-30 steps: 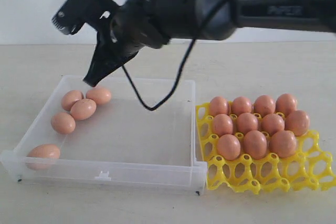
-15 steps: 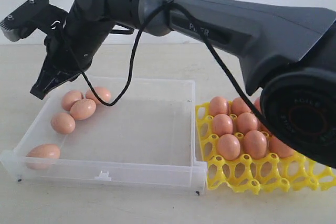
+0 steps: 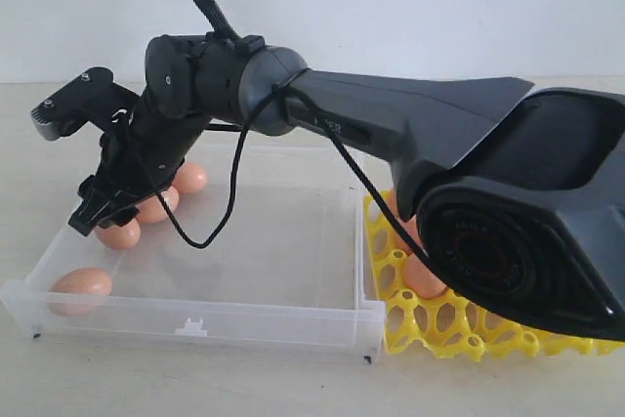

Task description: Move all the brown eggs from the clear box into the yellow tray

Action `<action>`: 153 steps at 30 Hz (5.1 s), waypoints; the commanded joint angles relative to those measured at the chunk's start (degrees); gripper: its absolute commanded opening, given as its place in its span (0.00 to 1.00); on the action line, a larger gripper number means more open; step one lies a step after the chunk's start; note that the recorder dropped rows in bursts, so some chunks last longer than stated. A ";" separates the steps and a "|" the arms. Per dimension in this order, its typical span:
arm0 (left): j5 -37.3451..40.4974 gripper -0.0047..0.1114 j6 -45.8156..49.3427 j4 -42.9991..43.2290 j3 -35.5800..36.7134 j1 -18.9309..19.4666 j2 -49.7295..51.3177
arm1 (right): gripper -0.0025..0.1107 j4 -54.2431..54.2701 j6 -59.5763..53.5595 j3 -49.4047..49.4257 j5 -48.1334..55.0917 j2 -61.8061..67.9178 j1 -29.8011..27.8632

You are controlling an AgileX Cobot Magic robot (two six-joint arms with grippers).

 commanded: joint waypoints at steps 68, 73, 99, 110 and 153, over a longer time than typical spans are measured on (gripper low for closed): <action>6.43 0.00 -0.45 -0.56 0.13 -0.45 0.17 | 0.02 -70.39 79.55 116.33 -84.96 -65.66 -66.93; 6.43 0.00 -0.45 -0.56 0.13 -0.45 0.17 | 0.02 -66.97 76.50 116.24 -86.00 -61.80 -66.82; 1.24 0.00 -8.77 -1.51 0.13 -0.45 0.17 | 0.11 -69.59 67.41 112.85 -94.24 -49.54 -66.82; -3.29 0.00 -20.42 -1.62 0.13 -0.45 0.17 | 0.51 -66.77 67.90 112.85 -94.44 -49.54 -66.82; -3.32 0.00 -18.30 25.10 0.13 -0.45 0.17 | 0.02 -17.18 22.96 73.96 10.22 -59.48 -44.29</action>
